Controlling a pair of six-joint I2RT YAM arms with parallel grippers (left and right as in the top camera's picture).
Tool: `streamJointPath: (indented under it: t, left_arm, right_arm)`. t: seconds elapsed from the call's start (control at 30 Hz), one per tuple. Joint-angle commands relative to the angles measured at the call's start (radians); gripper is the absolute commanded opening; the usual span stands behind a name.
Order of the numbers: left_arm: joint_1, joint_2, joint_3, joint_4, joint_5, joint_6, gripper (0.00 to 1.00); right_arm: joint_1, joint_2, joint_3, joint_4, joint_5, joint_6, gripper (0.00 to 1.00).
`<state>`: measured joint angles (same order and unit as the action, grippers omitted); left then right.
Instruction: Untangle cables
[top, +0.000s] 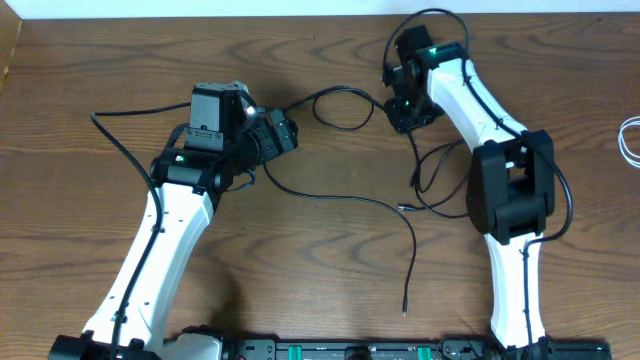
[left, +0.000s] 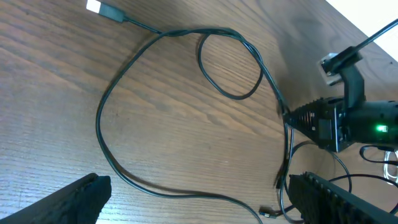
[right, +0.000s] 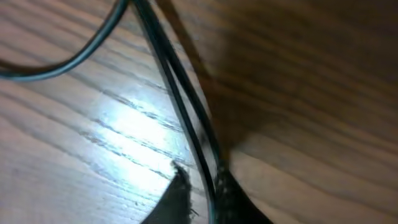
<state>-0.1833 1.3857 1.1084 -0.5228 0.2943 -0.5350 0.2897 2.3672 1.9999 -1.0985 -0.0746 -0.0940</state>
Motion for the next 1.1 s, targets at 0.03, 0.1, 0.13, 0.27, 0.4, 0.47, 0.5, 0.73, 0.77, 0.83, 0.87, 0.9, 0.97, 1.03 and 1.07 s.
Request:
streamJointPath:
  t: [0.03, 0.1, 0.13, 0.27, 0.4, 0.47, 0.5, 0.73, 0.77, 0.83, 0.87, 0.9, 0.97, 1.03, 1.07]
  left_arm:
    - [0.001, 0.001, 0.006, 0.0, 0.008, -0.004, 0.98]
    - [0.001, 0.001, 0.006, 0.0, 0.008, -0.004, 0.98]
    - [0.001, 0.001, 0.006, 0.0, 0.008, -0.004, 0.98]
    - [0.001, 0.001, 0.006, 0.0, 0.008, -0.004, 0.98]
    - [0.001, 0.001, 0.006, 0.0, 0.008, -0.004, 0.98]
    - [0.001, 0.001, 0.006, 0.0, 0.008, -0.004, 0.98]
    - [0.001, 0.001, 0.006, 0.0, 0.008, -0.004, 0.98]
    - [0.001, 0.001, 0.006, 0.0, 0.008, -0.004, 0.98]
    - [0.001, 0.001, 0.006, 0.0, 0.008, -0.004, 0.98]
    - [0.001, 0.001, 0.006, 0.0, 0.008, -0.004, 0.98]
    - [0.001, 0.001, 0.006, 0.006, 0.008, -0.005, 0.98]
    - [0.001, 0.001, 0.006, 0.016, 0.008, -0.004, 0.98]
    - [0.001, 0.001, 0.006, 0.023, 0.008, -0.004, 0.98]
    - [0.001, 0.001, 0.006, 0.023, 0.008, -0.004, 0.98]
    - [0.001, 0.001, 0.006, 0.023, 0.009, -0.005, 0.98]
  right_arm:
    - [0.0, -0.058, 0.003, -0.014, -0.007, -0.004, 0.01]
    - [0.0, -0.105, 0.003, -0.026, -0.008, -0.003, 0.01]
    - [0.0, -0.144, 0.003, -0.037, -0.019, -0.003, 0.01]
    - [0.0, -0.308, 0.003, -0.087, -0.152, -0.005, 0.02]
    - [-0.001, -0.444, 0.003, -0.154, -0.356, -0.044, 0.02]
    - [-0.001, -0.503, 0.003, -0.178, -0.466, -0.061, 0.01]
    - [0.0, -0.512, 0.003, -0.181, -0.486, -0.061, 0.02]
    - [0.0, -0.523, -0.001, -0.21, -0.376, -0.085, 0.02]
    - [0.0, -0.519, -0.001, -0.212, -0.301, -0.062, 0.02]
    - [0.0, -0.516, -0.001, -0.21, -0.256, -0.038, 0.19]
    - [0.0, -0.515, -0.001, -0.207, -0.256, -0.036, 0.29]
    - [0.0, -0.515, -0.001, -0.205, -0.256, -0.034, 0.29]
    - [0.0, -0.518, -0.001, -0.207, -0.253, -0.026, 0.27]
    - [-0.008, -0.524, -0.001, -0.212, -0.192, 0.05, 0.3]
    - [-0.017, -0.531, 0.0, -0.224, -0.139, 0.099, 0.36]
